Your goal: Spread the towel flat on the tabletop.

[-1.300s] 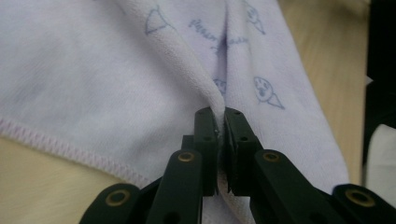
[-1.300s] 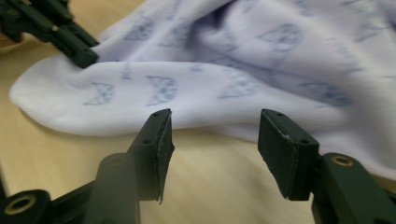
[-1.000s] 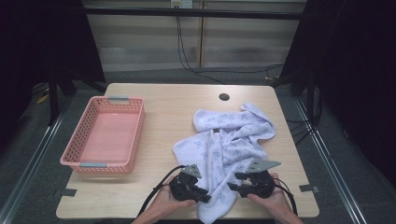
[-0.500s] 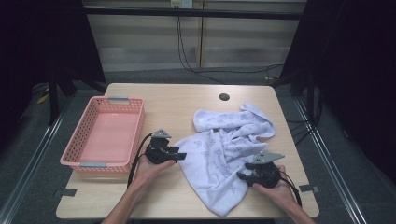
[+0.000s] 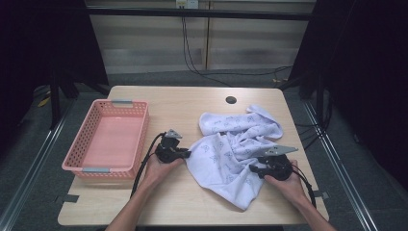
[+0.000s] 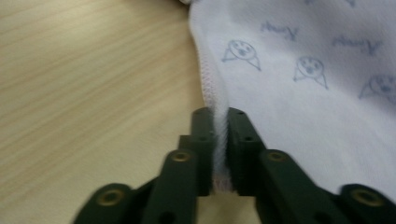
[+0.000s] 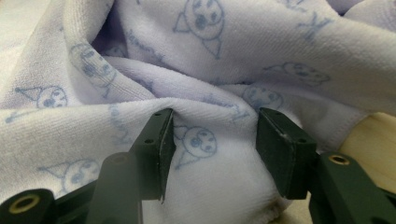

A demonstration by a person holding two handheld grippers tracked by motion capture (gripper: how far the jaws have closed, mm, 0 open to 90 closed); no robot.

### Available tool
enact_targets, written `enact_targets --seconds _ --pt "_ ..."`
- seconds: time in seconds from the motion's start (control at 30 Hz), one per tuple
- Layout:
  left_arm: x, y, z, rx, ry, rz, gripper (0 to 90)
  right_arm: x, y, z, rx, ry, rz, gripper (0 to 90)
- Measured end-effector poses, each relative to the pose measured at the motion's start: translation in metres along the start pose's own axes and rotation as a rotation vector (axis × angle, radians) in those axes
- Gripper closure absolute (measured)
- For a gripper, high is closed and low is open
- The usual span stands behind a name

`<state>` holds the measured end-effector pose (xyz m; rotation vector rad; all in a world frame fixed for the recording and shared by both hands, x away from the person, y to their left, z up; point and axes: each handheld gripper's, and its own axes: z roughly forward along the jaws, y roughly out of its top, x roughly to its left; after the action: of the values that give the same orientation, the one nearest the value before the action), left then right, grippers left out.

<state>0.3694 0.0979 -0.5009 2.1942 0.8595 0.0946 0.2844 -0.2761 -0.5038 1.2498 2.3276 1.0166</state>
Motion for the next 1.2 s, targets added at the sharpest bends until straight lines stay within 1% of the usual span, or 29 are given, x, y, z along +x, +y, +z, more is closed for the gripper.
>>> enact_targets --seconds 0.03,0.07,0.1,0.17,0.2,0.23,0.27,0.3,0.33,0.4,0.43,0.47,0.53,0.57,0.6,0.63,0.67,0.7,0.77,0.8,0.83,0.87,0.9,0.93,0.97,1.03,1.07,1.13,1.2 --pt "-0.003 0.000 -0.003 0.024 -0.001 0.014 85.7 0.001 0.000 0.000 0.001 0.004 -0.002 45.1" --pt "-0.005 -0.003 -0.006 0.021 -0.027 0.008 86.0 0.002 0.000 -0.002 0.009 0.011 0.006 43.8" --pt "-0.007 -0.005 -0.010 0.013 -0.031 0.001 86.1 0.003 0.000 -0.004 0.000 0.024 0.003 42.9" --pt "-0.010 -0.012 -0.021 -0.009 -0.067 -0.028 86.2 0.007 0.000 -0.012 -0.015 0.047 0.010 42.5" --pt "-0.012 -0.015 -0.027 -0.015 -0.080 -0.024 86.2 0.010 0.000 -0.017 -0.030 0.061 0.015 41.9" --pt "-0.015 -0.018 -0.033 -0.019 -0.077 -0.017 86.2 0.013 -0.002 -0.023 -0.042 0.078 0.024 42.0" --pt "-0.018 -0.021 -0.038 -0.028 -0.086 -0.020 86.2 0.016 -0.004 -0.029 -0.047 0.101 0.031 42.4" --pt "-0.020 -0.024 -0.044 -0.033 -0.104 -0.026 86.2 0.020 -0.007 -0.035 -0.052 0.119 0.038 42.5" --pt "-0.023 -0.027 -0.050 -0.045 -0.114 -0.030 86.1 0.024 -0.010 -0.041 -0.054 0.139 0.035 42.6" --pt "-0.028 -0.034 -0.060 -0.050 -0.122 -0.019 86.1 0.033 -0.019 -0.050 -0.035 0.160 0.017 43.2" --pt "-0.031 -0.039 -0.066 -0.054 -0.131 -0.024 86.1 0.037 -0.025 -0.053 -0.020 0.166 0.003 43.2" --pt "-0.033 -0.043 -0.071 -0.059 -0.141 -0.020 86.1 0.041 -0.031 -0.056 0.009 0.173 -0.004 43.2" --pt "-0.035 -0.050 -0.077 -0.065 -0.139 -0.027 86.1 0.047 -0.040 -0.057 0.053 0.171 -0.051 42.1" --pt "-0.035 -0.054 -0.079 -0.069 -0.148 -0.038 86.1 0.047 -0.040 -0.057 0.053 0.171 -0.051 42.1" --pt "-0.035 -0.058 -0.082 -0.070 -0.143 -0.042 86.1 0.049 -0.043 -0.057 0.067 0.169 -0.058 41.3" --pt "-0.035 -0.061 -0.084 -0.072 -0.145 -0.048 86.1 0.050 -0.044 -0.057 0.082 0.174 -0.071 40.4" --pt "-0.034 -0.065 -0.087 -0.079 -0.151 -0.063 86.1 0.052 -0.046 -0.056 0.080 0.173 -0.085 40.2" --pt "-0.033 -0.066 -0.089 -0.087 -0.156 -0.071 86.1 0.056 -0.046 -0.056 0.087 0.152 -0.124 40.9" --pt "-0.033 -0.069 -0.093 -0.098 -0.164 -0.083 86.1 0.062 -0.046 -0.054 0.081 0.123 -0.158 44.3" --pt "-0.033 -0.070 -0.095 -0.103 -0.168 -0.084 86.1 0.063 -0.045 -0.053 0.077 0.117 -0.165 47.5" --pt "-0.033 -0.071 -0.096 -0.108 -0.171 -0.085 86.0 0.064 -0.043 -0.051 0.074 0.121 -0.169 52.9" --pt "-0.034 -0.071 -0.096 -0.113 -0.170 -0.084 86.0 0.065 -0.041 -0.049 0.068 0.120 -0.172 61.5" --pt "-0.033 -0.071 -0.097 -0.120 -0.173 -0.088 86.0 0.065 -0.039 -0.048 0.065 0.125 -0.167 72.6" --pt "-0.033 -0.069 -0.097 -0.130 -0.179 -0.089 86.0 0.064 -0.037 -0.046 0.069 0.128 -0.164 79.3" --pt "-0.033 -0.068 -0.098 -0.138 -0.175 -0.086 86.0 0.062 -0.035 -0.045 0.073 0.121 -0.149 84.1" --pt "-0.033 -0.063 -0.100 -0.161 -0.183 -0.082 86.0 0.054 -0.030 -0.043 0.055 0.159 -0.096 86.2" --pt "-0.032 -0.060 -0.101 -0.171 -0.180 -0.083 86.0 0.050 -0.026 -0.045 0.037 0.151 -0.086 86.3" --pt "-0.028 -0.056 -0.100 -0.182 -0.175 -0.088 86.0 0.039 -0.017 -0.048 -0.005 0.153 -0.043 86.6" --pt "-0.024 -0.053 -0.099 -0.187 -0.158 -0.106 86.0 0.028 -0.009 -0.045 -0.013 0.153 -0.025 85.4"
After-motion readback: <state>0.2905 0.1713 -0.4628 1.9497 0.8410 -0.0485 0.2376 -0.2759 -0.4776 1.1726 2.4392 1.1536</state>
